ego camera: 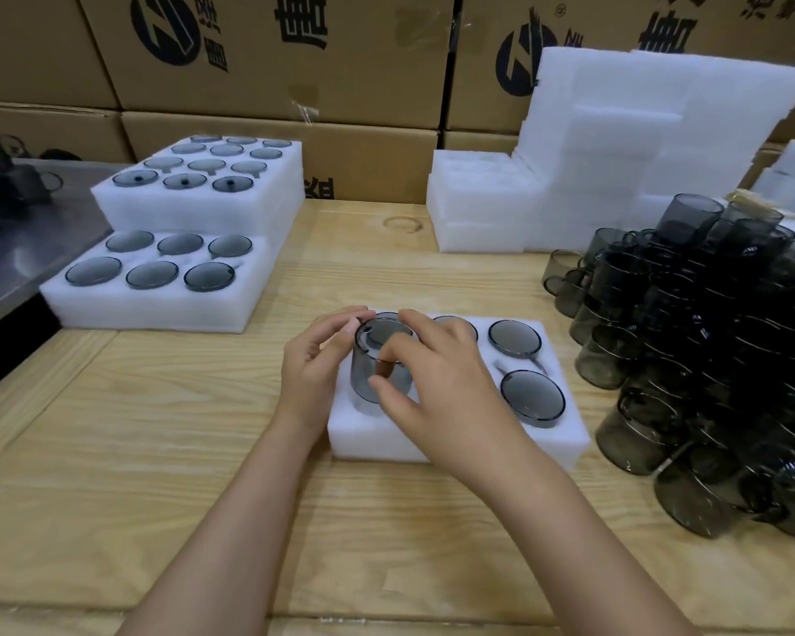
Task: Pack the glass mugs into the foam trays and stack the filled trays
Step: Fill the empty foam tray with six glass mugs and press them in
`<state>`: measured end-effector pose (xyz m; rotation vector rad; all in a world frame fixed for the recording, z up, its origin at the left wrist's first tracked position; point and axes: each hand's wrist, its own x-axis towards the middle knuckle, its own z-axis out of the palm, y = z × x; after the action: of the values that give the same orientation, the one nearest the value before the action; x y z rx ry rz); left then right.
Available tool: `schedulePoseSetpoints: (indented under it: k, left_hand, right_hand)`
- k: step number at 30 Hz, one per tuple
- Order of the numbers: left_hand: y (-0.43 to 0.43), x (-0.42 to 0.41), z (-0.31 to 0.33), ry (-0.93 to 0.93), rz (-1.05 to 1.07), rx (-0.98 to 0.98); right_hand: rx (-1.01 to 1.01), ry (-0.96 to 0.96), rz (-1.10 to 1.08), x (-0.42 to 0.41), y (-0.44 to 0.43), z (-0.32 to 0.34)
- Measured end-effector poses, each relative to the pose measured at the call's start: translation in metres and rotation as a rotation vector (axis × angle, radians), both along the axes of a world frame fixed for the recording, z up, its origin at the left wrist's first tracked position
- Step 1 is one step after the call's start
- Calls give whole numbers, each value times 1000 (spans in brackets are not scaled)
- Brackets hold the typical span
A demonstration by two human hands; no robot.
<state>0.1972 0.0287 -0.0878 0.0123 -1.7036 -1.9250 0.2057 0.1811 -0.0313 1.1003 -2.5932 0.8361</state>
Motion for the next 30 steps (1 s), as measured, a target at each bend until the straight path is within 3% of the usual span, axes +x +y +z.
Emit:
schedulePoseSetpoints:
  k: [10,17,28,30]
  left_hand:
    - [-2,-2,-3,-13,-16,56]
    - [-6,-3,-7,-61,5,63]
    - [-6,-4,-8,-113,-70,40]
    - [-4,-2,-6,-115,-95,12]
  right_hand:
    - [-186,-135,34,0,-4,-12]
    - [-100,-251,99,-5,2,-9]
    - [174,-69,21,-10,5,-8]
    - [169,-139,42,-13,2,-3]
